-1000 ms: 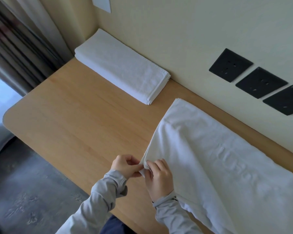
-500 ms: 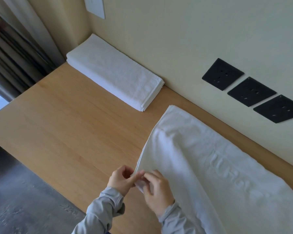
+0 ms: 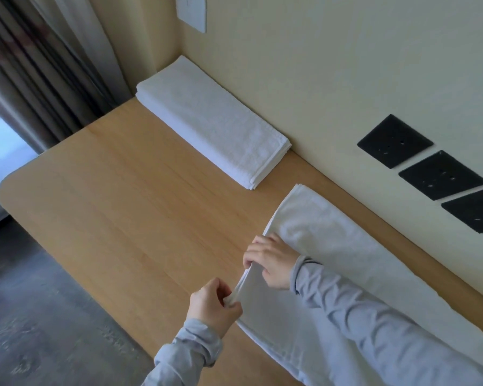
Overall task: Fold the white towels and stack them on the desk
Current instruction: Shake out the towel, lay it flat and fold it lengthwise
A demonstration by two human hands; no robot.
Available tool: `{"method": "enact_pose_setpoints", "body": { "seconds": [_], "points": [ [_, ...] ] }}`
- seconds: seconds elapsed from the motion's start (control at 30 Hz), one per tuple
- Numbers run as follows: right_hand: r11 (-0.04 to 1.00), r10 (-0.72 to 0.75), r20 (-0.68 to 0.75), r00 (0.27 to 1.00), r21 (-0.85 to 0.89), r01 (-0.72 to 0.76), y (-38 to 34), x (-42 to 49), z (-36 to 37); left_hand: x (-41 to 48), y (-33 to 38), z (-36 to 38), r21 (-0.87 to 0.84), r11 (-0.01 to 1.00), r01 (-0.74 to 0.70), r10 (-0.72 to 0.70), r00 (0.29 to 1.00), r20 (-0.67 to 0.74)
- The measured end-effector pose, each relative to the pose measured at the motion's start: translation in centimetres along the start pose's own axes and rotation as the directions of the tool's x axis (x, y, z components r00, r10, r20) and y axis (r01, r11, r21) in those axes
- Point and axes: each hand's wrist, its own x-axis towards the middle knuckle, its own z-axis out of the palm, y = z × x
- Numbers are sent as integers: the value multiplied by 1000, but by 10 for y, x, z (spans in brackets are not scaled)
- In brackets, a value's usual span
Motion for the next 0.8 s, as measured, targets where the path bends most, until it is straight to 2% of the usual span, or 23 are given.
{"method": "enact_pose_setpoints", "body": {
  "seconds": [0.27,0.63,0.8],
  "points": [
    [998,-62,-33,998,-34,61,18,-5,-3,-5,1,10,13,994,-113,114,992,-63],
    [993,-113,-37,993,-32,112,26,-9,1,-7,-1,13,41,992,-122,125,989,-81],
    [990,-109,-17,994,-97,107,31,-13,7,-6,-2,13,52,992,-114,118,989,-84]
  ]
}}
